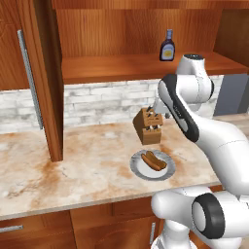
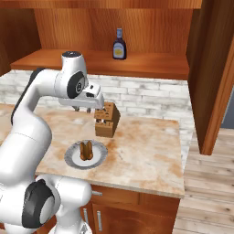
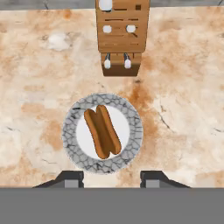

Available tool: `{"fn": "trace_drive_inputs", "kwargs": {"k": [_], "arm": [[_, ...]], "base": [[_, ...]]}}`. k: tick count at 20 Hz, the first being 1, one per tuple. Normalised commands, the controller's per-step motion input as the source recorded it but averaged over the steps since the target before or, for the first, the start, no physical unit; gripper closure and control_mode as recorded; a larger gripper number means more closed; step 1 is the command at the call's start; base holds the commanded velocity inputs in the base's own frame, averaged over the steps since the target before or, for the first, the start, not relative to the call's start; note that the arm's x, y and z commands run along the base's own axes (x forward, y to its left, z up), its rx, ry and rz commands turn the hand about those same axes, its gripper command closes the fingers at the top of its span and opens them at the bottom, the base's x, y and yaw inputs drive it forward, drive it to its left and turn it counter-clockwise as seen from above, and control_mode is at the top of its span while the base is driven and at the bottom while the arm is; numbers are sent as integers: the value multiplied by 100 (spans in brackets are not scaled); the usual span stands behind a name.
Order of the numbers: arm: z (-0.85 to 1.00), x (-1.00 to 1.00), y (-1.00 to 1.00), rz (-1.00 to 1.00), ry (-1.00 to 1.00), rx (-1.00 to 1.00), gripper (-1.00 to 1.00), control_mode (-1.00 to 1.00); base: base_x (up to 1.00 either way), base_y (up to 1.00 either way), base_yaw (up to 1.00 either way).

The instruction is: Move the hot dog bun to the plate on the dining table and place the condiment next to that plate. Then navigate to the fridge and take the sausage and place it on the plate as well.

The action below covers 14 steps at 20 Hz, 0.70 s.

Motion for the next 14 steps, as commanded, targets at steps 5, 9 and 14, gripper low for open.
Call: {"fn": "trace_drive_inputs", "kwargs": {"k": [5,9,14], "arm": [[-44,-1,0,0,14,0,-100,-100],[-87,4,47,0,22,-3,-100,-100],[-94,2,21,0,7,0,-100,-100]], "base": [[0,0,0],[0,0,0],[0,0,0]]}}
